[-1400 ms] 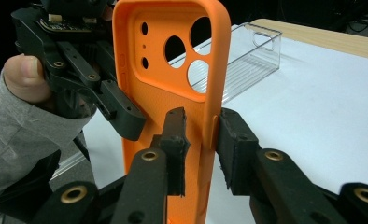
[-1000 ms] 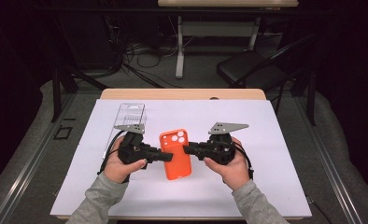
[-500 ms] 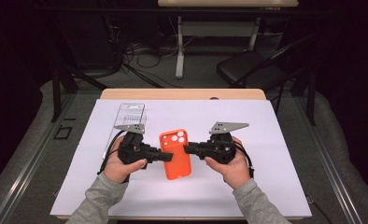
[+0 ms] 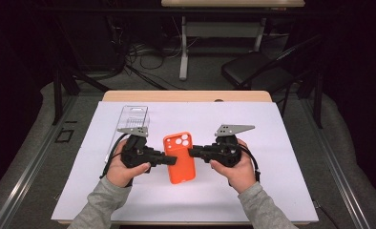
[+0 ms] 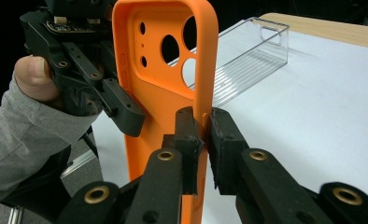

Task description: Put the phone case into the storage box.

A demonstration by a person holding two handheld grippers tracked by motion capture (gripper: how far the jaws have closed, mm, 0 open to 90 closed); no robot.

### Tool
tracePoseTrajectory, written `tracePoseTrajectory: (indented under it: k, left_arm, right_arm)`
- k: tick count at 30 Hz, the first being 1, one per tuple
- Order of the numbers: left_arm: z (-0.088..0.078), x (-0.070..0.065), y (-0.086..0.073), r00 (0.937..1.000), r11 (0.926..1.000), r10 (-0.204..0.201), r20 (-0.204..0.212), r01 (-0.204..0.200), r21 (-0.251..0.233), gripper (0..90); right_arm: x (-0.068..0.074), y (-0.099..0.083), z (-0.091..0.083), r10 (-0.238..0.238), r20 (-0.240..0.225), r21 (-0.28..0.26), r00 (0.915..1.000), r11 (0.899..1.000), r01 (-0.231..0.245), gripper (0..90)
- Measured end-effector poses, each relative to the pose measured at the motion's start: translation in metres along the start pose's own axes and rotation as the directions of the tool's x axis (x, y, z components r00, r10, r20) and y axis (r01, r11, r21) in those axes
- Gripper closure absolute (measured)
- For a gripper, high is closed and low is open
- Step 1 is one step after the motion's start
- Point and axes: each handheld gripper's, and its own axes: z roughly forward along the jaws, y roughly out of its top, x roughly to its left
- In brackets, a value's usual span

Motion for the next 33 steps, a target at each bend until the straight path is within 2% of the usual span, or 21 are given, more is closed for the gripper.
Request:
tracePoseTrajectory:
  k: [22, 33]
  left_arm:
    - [-0.0004, 0.0014, 0.0, 0.9999, 0.9998, -0.012, -0.002, 0.012, -0.015, 79.1]
    - [-0.0006, 0.0027, 0.0, 0.9998, 0.9995, -0.013, -0.012, 0.013, -0.029, 72.9]
  right_arm:
    - [0.0, -0.0001, -0.0013, 0.018, 0.011, -0.026, 0.9998, 0.999, -0.018, 83.5]
    - [-0.0017, -0.0016, -0.0025, 0.033, 0.025, -0.038, 0.9991, 0.999, -0.032, 83.9]
